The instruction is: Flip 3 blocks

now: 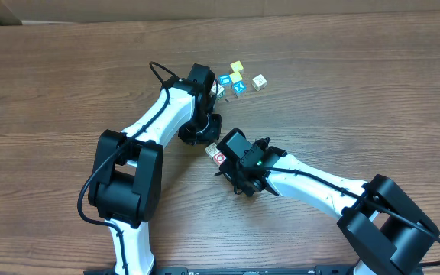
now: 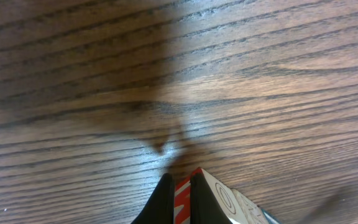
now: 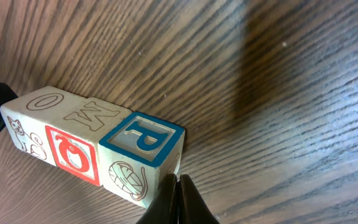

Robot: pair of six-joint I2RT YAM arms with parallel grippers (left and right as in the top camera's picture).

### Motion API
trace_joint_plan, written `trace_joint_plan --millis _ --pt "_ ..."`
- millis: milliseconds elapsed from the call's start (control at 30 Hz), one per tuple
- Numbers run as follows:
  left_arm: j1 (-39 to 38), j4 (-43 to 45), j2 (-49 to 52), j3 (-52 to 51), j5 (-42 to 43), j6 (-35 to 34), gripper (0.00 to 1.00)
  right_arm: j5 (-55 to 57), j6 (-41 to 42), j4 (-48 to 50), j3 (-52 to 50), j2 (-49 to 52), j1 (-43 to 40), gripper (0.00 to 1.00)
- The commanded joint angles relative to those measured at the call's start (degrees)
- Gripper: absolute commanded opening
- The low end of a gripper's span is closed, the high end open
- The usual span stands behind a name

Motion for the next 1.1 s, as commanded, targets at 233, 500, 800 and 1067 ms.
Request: trace_joint_plan --millis 233,500,800,1067 --pt "-0.4 0.5 0.1 -0.5 2.5 1.1 0.04 -0.4 5.9 1.6 -0.2 -0.8 2.2 0.05" --pt "-0.4 1.0 0.1 -0.5 2.7 1.1 0.04 -0.3 9.8 2.6 -0.2 -0.8 3.2 0.1" --pt "-0.7 1.8 0.1 -0.5 3.3 0.9 0.04 -0.7 13.4 3.5 -0.2 -0.8 3.9 0.09" --pt "-0.9 2.0 0.1 -0.5 3.3 0.9 0.04 -0.7 13.4 4.0 -0.2 -0.8 4.3 0.09"
